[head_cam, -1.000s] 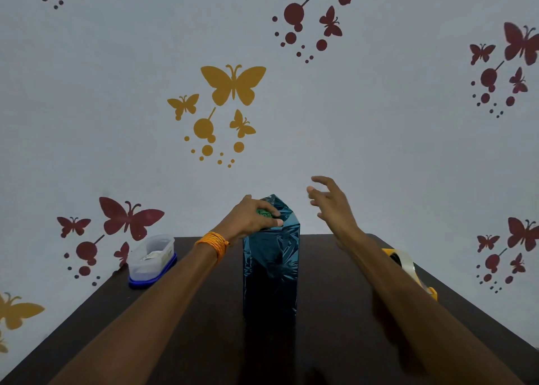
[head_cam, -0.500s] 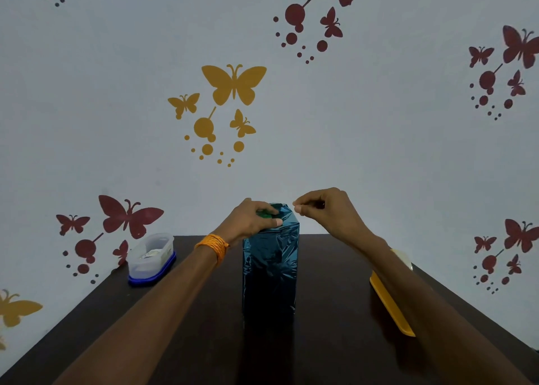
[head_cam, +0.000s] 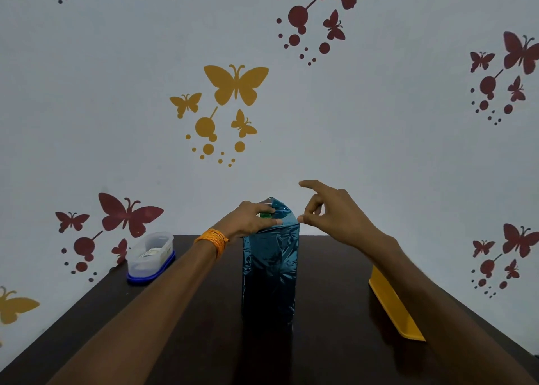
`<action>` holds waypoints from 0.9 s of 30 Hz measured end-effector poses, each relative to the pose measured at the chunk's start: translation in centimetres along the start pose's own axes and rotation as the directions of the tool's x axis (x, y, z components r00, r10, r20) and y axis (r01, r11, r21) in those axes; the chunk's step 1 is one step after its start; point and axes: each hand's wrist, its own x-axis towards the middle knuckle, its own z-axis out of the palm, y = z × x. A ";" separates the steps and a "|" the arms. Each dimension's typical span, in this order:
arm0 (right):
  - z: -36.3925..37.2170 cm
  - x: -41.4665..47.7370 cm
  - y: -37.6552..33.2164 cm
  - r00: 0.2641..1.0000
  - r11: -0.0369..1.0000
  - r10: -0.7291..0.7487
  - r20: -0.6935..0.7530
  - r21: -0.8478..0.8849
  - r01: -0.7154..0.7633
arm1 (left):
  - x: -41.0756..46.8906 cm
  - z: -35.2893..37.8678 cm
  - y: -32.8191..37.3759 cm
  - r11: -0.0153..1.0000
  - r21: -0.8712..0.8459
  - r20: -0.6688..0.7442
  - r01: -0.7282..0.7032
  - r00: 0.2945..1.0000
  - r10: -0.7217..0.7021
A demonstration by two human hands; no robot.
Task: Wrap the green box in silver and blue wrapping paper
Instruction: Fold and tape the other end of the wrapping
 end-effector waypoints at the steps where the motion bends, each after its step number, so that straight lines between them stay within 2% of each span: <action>1: 0.0 0.0 0.0 1.000 1.000 0.000 -0.009 -0.005 0.000 | 0.0 0.0 -0.1 1.000 -0.009 -0.002 -0.003 1.000 0.003; 9: -0.2 0.1 0.0 0.992 1.000 0.007 -0.127 -0.014 -0.009 | -0.3 0.2 0.0 0.997 -0.073 -0.018 -0.008 1.000 0.007; 12: -0.5 0.2 -0.3 0.993 1.000 -0.023 -0.120 -0.001 0.023 | -0.5 0.2 0.0 0.997 -0.079 -0.019 -0.007 1.000 0.006; 19: -0.9 1.2 -0.4 0.996 0.987 -0.094 0.003 0.131 0.093 | -0.9 0.2 0.1 0.997 -0.074 -0.018 0.012 1.000 -0.014; 27: 1.5 6.6 1.1 0.939 0.981 -0.172 0.299 0.142 0.134 | -0.6 0.3 -0.3 0.994 -0.107 -0.025 -0.019 1.000 0.016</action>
